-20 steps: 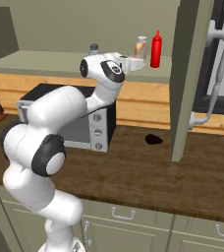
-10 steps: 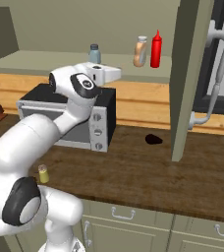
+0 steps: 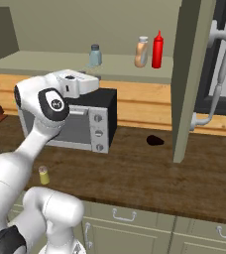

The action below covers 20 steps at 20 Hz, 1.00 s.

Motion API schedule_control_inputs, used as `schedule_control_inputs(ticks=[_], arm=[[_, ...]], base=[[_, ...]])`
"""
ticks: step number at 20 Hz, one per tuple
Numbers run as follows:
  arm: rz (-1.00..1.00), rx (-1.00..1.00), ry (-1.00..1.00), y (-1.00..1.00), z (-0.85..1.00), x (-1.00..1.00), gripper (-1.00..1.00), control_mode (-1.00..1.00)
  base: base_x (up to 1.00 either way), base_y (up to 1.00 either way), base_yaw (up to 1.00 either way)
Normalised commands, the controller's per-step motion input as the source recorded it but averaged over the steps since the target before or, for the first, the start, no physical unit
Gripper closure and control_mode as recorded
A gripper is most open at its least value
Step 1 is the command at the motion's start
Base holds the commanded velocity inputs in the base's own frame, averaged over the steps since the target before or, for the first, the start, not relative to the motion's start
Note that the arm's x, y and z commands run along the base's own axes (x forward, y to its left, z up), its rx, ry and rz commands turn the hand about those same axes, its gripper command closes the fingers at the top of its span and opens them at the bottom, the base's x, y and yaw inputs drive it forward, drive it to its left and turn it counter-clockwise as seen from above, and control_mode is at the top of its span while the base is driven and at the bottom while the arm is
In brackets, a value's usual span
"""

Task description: Put the shaker and condiment bottle from the counter next to their counterparts in the cabinet.

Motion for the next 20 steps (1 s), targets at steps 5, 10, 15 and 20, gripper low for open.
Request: schedule_control_inputs(ticks=[5,10,15,20], arm=[[-0.03,0.00,-0.01,0.25,-0.16,-0.86,-1.00,-1.00],[-0.07,-0.07,-0.17,0.22,-0.87,-0.83,-1.00,-1.00],[-0.10,-0.06,-0.10,0.26,-0.90,-0.76,-1.00,-1.00],[-0.12,-0.01,0.02,0.23,-0.98,-0.07,-1.00,-1.00]], base=[[0.00,0.00,0.00],[0.00,0.00,0.00],[0.00,0.00,0.00],[0.00,0.00,0.00]])
